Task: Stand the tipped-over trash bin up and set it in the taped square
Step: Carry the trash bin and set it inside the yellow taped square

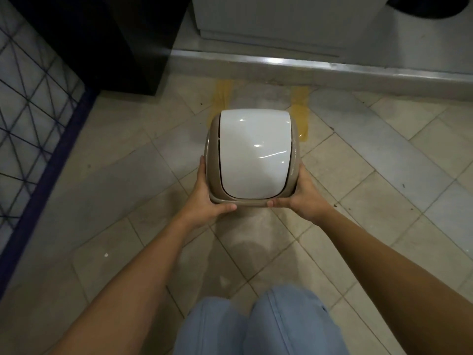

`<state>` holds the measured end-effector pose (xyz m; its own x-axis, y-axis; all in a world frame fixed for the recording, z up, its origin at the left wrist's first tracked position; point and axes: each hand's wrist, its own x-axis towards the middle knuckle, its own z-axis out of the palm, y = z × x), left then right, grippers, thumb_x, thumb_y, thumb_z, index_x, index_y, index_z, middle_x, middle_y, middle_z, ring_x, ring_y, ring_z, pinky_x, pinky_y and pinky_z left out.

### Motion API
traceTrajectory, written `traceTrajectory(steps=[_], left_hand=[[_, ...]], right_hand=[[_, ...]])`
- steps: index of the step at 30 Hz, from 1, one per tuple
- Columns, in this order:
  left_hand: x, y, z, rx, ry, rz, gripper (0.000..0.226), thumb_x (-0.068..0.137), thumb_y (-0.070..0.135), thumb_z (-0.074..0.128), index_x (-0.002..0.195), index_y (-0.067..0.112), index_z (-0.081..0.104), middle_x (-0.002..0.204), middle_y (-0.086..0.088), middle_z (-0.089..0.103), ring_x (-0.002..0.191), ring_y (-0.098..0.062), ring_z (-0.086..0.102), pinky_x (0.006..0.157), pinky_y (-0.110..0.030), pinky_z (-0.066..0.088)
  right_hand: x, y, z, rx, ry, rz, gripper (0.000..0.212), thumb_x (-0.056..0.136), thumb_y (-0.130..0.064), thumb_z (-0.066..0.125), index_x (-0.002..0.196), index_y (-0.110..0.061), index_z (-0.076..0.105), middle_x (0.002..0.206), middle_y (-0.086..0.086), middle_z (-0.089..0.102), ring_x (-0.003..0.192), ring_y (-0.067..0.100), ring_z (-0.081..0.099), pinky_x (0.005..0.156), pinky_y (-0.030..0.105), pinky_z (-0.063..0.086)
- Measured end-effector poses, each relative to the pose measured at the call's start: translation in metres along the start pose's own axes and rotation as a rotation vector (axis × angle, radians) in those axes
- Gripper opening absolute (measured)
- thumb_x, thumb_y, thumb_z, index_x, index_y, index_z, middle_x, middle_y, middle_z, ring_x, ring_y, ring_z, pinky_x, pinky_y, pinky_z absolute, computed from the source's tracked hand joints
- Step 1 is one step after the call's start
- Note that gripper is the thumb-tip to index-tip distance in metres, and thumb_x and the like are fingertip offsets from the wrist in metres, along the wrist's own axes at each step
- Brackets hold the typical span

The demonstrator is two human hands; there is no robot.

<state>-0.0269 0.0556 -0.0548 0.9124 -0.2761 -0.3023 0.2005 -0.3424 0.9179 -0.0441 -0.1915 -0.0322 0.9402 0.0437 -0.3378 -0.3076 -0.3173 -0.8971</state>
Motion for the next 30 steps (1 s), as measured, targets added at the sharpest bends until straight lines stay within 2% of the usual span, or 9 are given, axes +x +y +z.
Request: traceTrajectory(steps=[3,5,8,10,14,17,20,26,30], left_hand=[[0.020,0.005,-0.003,0.024,-0.027,0.050,0.135,0.058,0.013,0.086,0.145,0.023,-0.017,0.144,0.021,0.015,0.128,0.010,0.025,0.096,-0.003,0.028],[0.034,0.010,-0.005,0.026,-0.040,0.069,0.134,0.057,0.017,0.087,0.146,0.024,-0.013,0.142,0.022,0.020,0.131,0.004,0.027,0.099,-0.008,0.029],[0.055,0.018,-0.005,0.038,-0.048,0.088,0.132,0.057,0.020,0.087,0.147,0.026,-0.010,0.137,0.026,0.028,0.132,-0.002,0.032,0.099,-0.013,0.032],[0.070,0.024,-0.003,0.049,-0.064,0.104,0.131,0.057,0.024,0.087,0.146,0.033,-0.009,0.136,0.029,0.030,0.130,0.000,0.034,0.099,-0.014,0.034],[0.098,0.036,0.003,0.050,-0.071,0.108,0.125,0.062,0.019,0.085,0.145,0.036,-0.007,0.129,0.034,0.035,0.126,0.000,0.039,0.097,-0.014,0.038],[0.108,0.042,0.006,0.023,-0.051,0.117,0.121,0.063,0.011,0.084,0.147,0.029,0.000,0.139,0.016,0.039,0.129,-0.006,0.040,0.106,-0.031,0.038],[0.117,0.052,0.009,0.010,-0.043,0.116,0.122,0.057,0.014,0.085,0.147,0.028,0.004,0.147,0.001,0.034,0.133,-0.015,0.037,0.108,-0.044,0.035],[0.144,0.067,0.008,0.140,0.032,0.029,0.134,0.043,0.031,0.089,0.148,0.031,0.005,0.150,-0.007,0.019,0.138,-0.021,0.025,0.112,-0.045,0.029],[0.155,0.068,0.002,0.185,0.005,-0.041,0.143,0.041,0.024,0.092,0.147,0.033,-0.004,0.149,-0.011,0.009,0.141,-0.021,0.006,0.116,-0.046,0.018]], right_hand=[[0.013,0.001,-0.008,0.013,0.033,-0.024,0.129,0.047,-0.014,0.092,0.149,-0.024,0.013,0.146,0.003,0.035,0.137,0.022,0.035,0.111,0.048,0.037],[0.022,0.000,-0.015,0.028,0.041,-0.052,0.127,0.048,-0.013,0.092,0.149,-0.022,0.016,0.141,-0.003,0.040,0.133,0.017,0.039,0.109,0.042,0.040],[0.038,-0.001,-0.027,0.034,0.059,-0.091,0.122,0.048,-0.014,0.093,0.146,-0.021,0.021,0.126,-0.021,0.046,0.124,0.009,0.045,0.098,0.019,0.046],[0.050,-0.002,-0.035,0.033,0.064,-0.110,0.119,0.048,-0.017,0.093,0.144,-0.022,0.024,0.125,-0.021,0.048,0.123,0.010,0.047,0.089,0.010,0.048],[0.072,-0.003,-0.053,0.046,0.068,-0.124,0.122,0.047,-0.016,0.093,0.146,-0.024,0.022,0.132,-0.010,0.051,0.124,0.010,0.050,0.101,0.035,0.049],[0.081,-0.005,-0.059,0.044,0.073,-0.119,0.125,0.044,-0.018,0.093,0.146,-0.026,0.022,0.137,-0.005,0.049,0.128,0.017,0.048,0.103,0.045,0.046],[0.090,-0.006,-0.065,0.032,0.079,-0.095,0.128,0.044,-0.018,0.093,0.148,-0.026,0.018,0.141,-0.002,0.046,0.131,0.020,0.044,0.106,0.048,0.043],[0.108,-0.013,-0.078,-0.056,0.123,-0.016,0.136,0.047,-0.025,0.093,0.151,-0.029,0.006,0.147,0.003,0.028,0.138,0.023,0.028,0.115,0.045,0.029],[0.113,-0.015,-0.083,-0.073,0.079,-0.017,0.140,0.046,-0.026,0.093,0.151,-0.033,0.000,0.144,-0.001,0.024,0.137,0.021,0.023,0.116,0.042,0.027]])
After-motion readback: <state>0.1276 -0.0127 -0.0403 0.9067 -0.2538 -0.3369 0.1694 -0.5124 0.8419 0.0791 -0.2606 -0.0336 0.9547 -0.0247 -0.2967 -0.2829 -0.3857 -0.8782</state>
